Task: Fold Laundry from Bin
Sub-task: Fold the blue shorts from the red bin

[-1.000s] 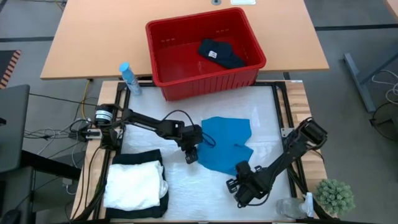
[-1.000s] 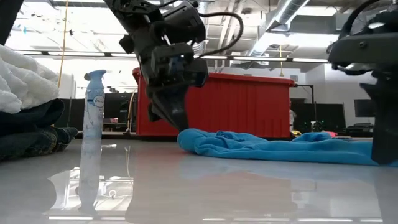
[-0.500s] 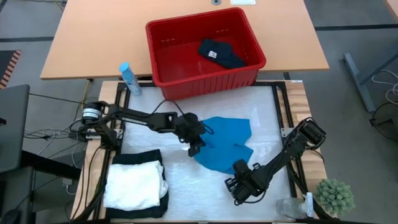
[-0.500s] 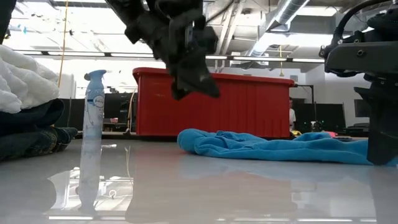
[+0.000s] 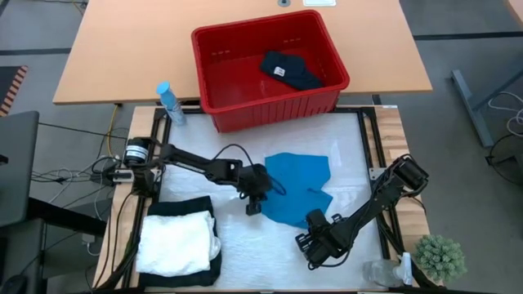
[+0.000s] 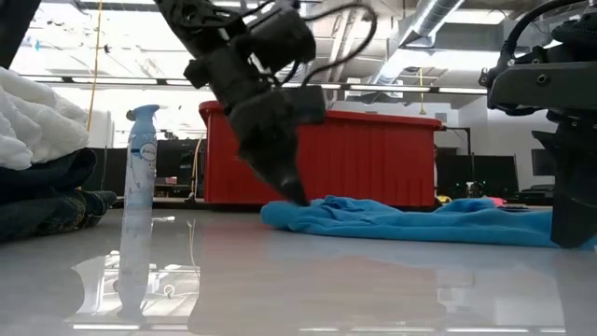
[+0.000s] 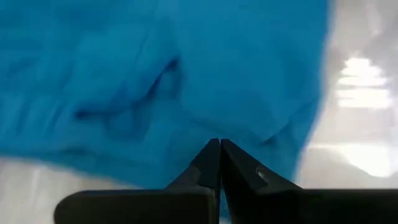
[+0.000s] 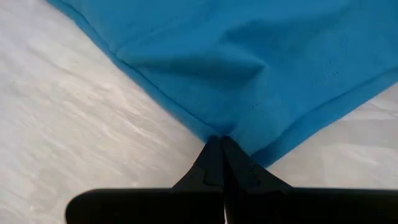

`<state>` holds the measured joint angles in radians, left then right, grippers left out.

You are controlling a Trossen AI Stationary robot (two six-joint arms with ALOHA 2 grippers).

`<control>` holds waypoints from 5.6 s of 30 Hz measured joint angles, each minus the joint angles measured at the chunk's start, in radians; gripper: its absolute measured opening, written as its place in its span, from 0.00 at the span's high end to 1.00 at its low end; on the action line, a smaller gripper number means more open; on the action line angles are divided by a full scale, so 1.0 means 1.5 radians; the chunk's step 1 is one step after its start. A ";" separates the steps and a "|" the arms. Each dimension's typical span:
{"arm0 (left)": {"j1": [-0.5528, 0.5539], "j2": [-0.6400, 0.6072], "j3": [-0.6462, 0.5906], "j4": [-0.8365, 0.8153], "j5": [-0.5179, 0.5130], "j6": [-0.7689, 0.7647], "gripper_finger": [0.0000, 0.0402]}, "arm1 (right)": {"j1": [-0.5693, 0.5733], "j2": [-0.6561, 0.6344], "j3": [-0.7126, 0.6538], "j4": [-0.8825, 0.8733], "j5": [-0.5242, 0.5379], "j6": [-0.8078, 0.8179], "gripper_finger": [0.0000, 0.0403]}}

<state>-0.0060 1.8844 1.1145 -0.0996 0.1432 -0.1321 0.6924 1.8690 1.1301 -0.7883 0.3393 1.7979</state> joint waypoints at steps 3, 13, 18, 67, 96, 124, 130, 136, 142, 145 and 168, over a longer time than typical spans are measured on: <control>0.012 0.009 -0.002 -0.031 -0.024 0.010 1.00 | -0.001 0.000 0.000 0.001 0.000 0.000 0.97; 0.047 0.016 -0.003 -0.079 -0.022 -0.006 1.00 | -0.001 0.000 0.001 0.001 -0.021 -0.018 0.97; 0.052 0.017 -0.002 -0.120 -0.031 -0.008 1.00 | 0.000 0.000 0.001 0.008 -0.017 -0.052 0.94; 0.053 0.022 -0.007 -0.142 0.241 -0.424 1.00 | -0.062 -0.142 0.040 -0.100 0.037 -0.057 0.93; 0.158 0.007 -0.005 -0.112 0.494 -0.459 1.00 | -0.054 0.011 0.038 -0.001 -0.046 0.025 0.92; 0.274 -0.082 0.004 -0.108 0.051 0.158 0.46 | -0.054 0.011 0.037 -0.006 -0.054 0.015 0.92; 0.249 -0.032 0.004 -0.100 0.048 0.179 0.39 | -0.054 0.011 0.036 -0.002 -0.054 0.015 0.92; 0.250 0.018 0.003 -0.092 0.046 0.189 0.39 | -0.054 0.011 0.036 0.003 -0.053 0.016 0.92; 0.260 0.020 0.004 -0.096 0.067 0.187 0.43 | -0.054 0.011 0.036 0.009 -0.053 -0.003 0.93; 0.267 0.021 0.003 -0.116 0.114 0.180 0.55 | -0.054 0.011 0.036 0.011 -0.053 -0.026 0.93; 0.280 0.047 0.001 -0.138 0.128 0.114 0.97 | -0.188 -0.220 0.051 -0.336 0.123 -0.168 0.94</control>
<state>0.4133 1.9545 1.1164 -0.3069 0.3354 0.0395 0.4096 1.5394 1.2066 -1.2923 0.5235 1.5464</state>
